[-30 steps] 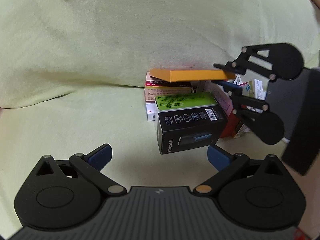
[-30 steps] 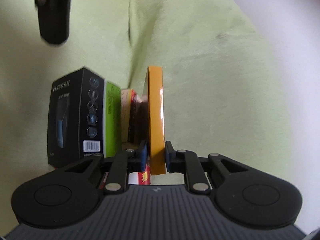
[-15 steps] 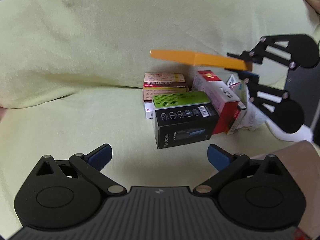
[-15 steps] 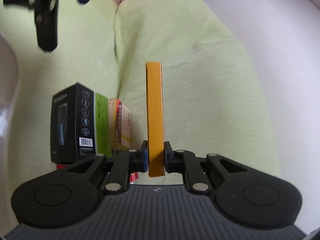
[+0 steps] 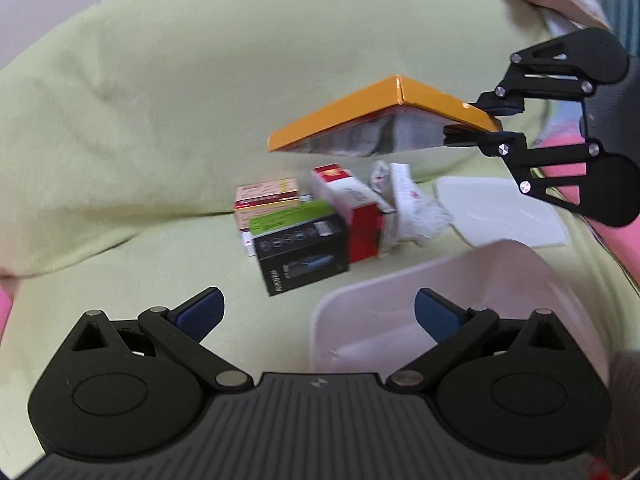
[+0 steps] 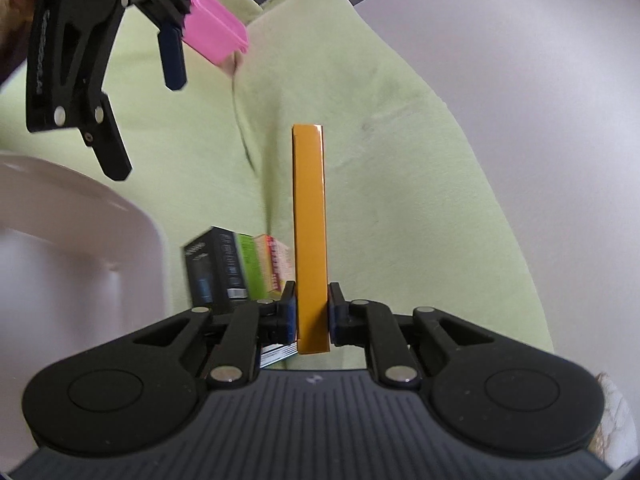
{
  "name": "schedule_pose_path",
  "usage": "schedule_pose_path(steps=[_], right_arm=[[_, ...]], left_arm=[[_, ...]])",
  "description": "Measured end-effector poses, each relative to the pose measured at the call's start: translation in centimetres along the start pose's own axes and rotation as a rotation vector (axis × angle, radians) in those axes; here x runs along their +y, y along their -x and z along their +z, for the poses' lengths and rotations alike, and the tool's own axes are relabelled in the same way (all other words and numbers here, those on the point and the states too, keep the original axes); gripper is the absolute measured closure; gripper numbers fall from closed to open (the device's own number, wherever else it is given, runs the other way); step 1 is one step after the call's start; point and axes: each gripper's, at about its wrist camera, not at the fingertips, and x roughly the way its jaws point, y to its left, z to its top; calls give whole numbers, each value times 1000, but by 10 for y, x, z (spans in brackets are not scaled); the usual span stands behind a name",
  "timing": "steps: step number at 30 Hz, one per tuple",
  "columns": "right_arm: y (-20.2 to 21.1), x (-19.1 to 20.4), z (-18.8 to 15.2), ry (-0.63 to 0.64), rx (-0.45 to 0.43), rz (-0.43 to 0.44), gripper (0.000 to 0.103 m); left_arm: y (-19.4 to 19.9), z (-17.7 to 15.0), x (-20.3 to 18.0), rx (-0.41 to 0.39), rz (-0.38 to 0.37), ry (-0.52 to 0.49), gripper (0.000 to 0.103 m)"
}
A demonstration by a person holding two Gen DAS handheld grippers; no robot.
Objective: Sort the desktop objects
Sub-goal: 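Lift and carry the orange-bordered box over the white bin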
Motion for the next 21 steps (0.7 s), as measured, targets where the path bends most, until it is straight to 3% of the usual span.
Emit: schedule_pose_path(steps=[11, 21], right_arm=[[76, 11, 5, -100, 37, 183, 92], [66, 25, 7, -208, 48, 456, 92]], left_arm=[[50, -35, -55, -1, -61, -122, 1], [57, -63, -65, 49, -81, -100, 1]])
